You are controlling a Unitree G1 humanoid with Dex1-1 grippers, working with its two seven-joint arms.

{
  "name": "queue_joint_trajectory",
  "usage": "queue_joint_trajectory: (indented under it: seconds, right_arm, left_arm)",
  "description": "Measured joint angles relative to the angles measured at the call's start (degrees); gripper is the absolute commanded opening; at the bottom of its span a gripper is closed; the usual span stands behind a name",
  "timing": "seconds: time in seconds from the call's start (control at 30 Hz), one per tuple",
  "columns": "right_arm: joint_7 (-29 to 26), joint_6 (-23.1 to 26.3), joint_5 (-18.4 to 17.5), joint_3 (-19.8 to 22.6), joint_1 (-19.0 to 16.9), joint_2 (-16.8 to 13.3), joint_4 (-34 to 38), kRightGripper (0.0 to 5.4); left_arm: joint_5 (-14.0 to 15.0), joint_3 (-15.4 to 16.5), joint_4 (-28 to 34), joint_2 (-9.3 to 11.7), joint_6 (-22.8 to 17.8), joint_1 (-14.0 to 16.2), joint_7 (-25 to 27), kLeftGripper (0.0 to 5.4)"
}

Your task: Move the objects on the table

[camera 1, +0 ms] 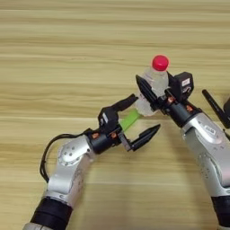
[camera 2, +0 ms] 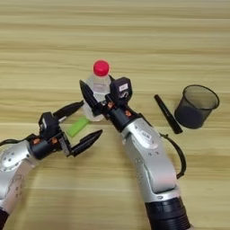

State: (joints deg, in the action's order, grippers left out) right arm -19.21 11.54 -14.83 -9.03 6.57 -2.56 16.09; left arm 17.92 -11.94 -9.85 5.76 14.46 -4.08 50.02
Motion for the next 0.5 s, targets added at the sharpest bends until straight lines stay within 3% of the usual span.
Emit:
queue_joint_trajectory:
  seconds: [0.2, 0.5]
  right_arm:
    - [0.00, 0.21, 0.00, 0.33, -0.04, -0.05, -0.02, 3.26]
    - [-1.01, 0.28, 0.02, -2.18, -0.78, -0.09, -0.01, 3.26]
  left_arm:
    - [-0.07, 0.68, -0.82, -0.17, 0.10, -0.67, -0.91, 5.40]
    - [-3.89, 1.49, -5.49, -0.38, 2.54, -2.78, -5.10, 5.40]
